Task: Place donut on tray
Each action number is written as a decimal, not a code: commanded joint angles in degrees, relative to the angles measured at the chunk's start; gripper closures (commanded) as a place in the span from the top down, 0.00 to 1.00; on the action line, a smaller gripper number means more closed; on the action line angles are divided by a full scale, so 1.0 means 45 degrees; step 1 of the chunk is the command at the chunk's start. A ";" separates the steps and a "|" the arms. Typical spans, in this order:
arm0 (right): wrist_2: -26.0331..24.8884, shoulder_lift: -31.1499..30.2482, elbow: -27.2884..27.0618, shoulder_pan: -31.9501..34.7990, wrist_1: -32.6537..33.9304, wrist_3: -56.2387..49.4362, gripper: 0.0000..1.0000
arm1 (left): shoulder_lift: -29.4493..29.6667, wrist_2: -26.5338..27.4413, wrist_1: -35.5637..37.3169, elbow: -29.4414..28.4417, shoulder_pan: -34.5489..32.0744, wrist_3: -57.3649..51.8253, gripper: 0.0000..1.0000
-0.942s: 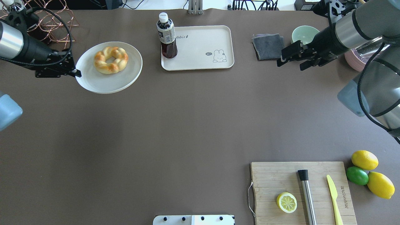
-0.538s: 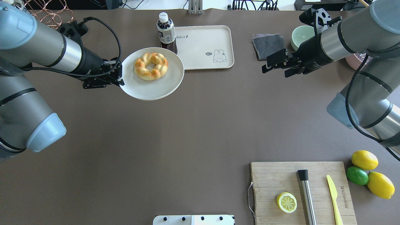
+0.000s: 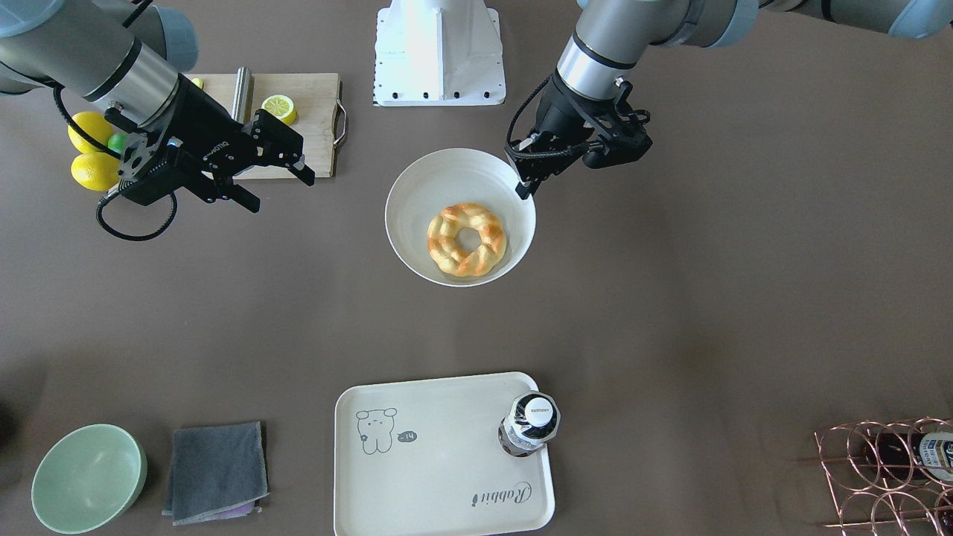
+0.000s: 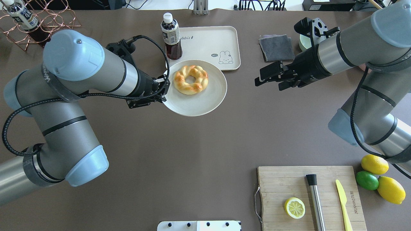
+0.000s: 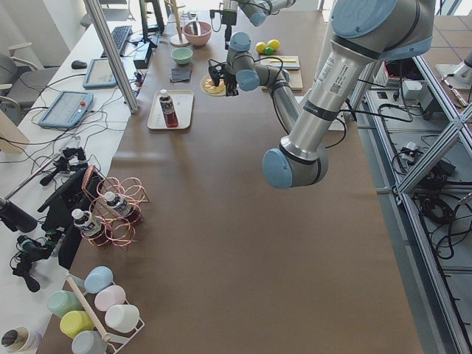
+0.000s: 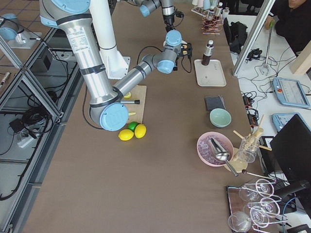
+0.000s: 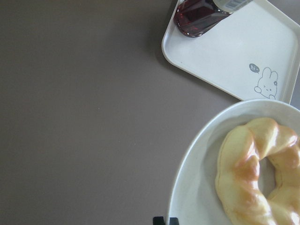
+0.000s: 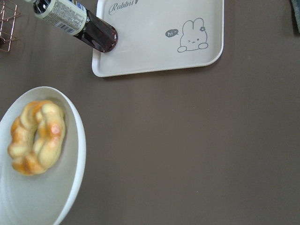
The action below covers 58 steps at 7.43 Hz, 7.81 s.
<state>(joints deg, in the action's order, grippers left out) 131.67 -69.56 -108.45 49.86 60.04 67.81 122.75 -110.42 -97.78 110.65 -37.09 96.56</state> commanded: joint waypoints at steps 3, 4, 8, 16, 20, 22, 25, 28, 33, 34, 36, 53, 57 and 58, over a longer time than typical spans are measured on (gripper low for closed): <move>-0.0061 0.0398 -0.0021 -0.0572 -0.0003 0.0941 1.00 | 0.1510 0.1331 0.1006 -0.0077 0.1228 0.1313 0.00; -0.0080 0.0535 -0.0001 -0.0611 0.0017 0.1082 1.00 | 0.1550 0.1645 0.1006 -0.0078 0.1540 0.1315 0.00; -0.0333 0.0556 -0.0001 -0.0650 0.0017 0.2078 0.60 | 0.1550 0.1726 0.1006 -0.0097 0.1641 0.1334 0.00; -0.0900 0.0361 0.0018 -0.0905 0.0056 0.2236 0.00 | 0.1648 0.1707 0.1026 -0.0136 0.1641 0.1198 0.00; -0.1428 0.0477 0.0096 -0.1021 0.0056 0.2236 0.00 | 0.1648 0.1707 0.1007 -0.0097 0.1641 0.1217 0.00; -0.2146 0.0517 0.0135 -0.1352 0.0095 0.2217 0.00 | 0.1628 0.1765 0.0987 -0.0156 0.1641 0.1217 0.98; -0.2384 0.0517 0.0349 -0.1490 0.0134 0.2217 0.00 | 0.1648 0.1746 0.0987 -0.0078 0.1622 0.1198 0.98; -0.2678 0.0536 0.0644 -0.1608 0.1142 0.2081 0.00 | 0.1667 0.1707 0.0948 -0.0077 0.1583 0.1198 0.98; -0.2678 0.1805 0.0740 -0.0831 0.5672 0.1397 0.00 | 0.1512 0.1551 0.1006 0.0000 0.0863 0.0946 0.98; -0.2717 0.2019 0.0760 -0.0517 0.6493 0.1416 0.00 | 0.1182 0.1028 0.1122 0.0097 0.0261 0.0151 0.98; -0.3087 0.2699 0.1614 -0.0242 0.6404 0.1591 0.00 | 0.0051 -0.0085 0.2540 0.1283 -0.1241 -0.2322 0.98; -0.6602 0.6884 1.1815 -0.1333 -0.2034 0.7041 0.00 | -0.6202 -0.3840 0.3545 -0.2264 -1.1423 -2.2253 0.98; -0.6994 0.6845 1.1680 -0.1277 -0.2014 0.6828 1.00 | -0.7198 -0.3860 0.3565 -0.2653 -1.2946 -2.4382 0.98; -0.6917 0.6826 1.1388 -0.0812 -0.1937 0.6014 1.00 | -0.7354 -0.3860 0.3565 -0.2965 -1.3200 -2.4891 0.98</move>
<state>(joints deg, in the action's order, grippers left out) 100.52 -38.72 -55.67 44.02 50.99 98.79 91.04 -127.79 -81.70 99.32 -94.26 -11.30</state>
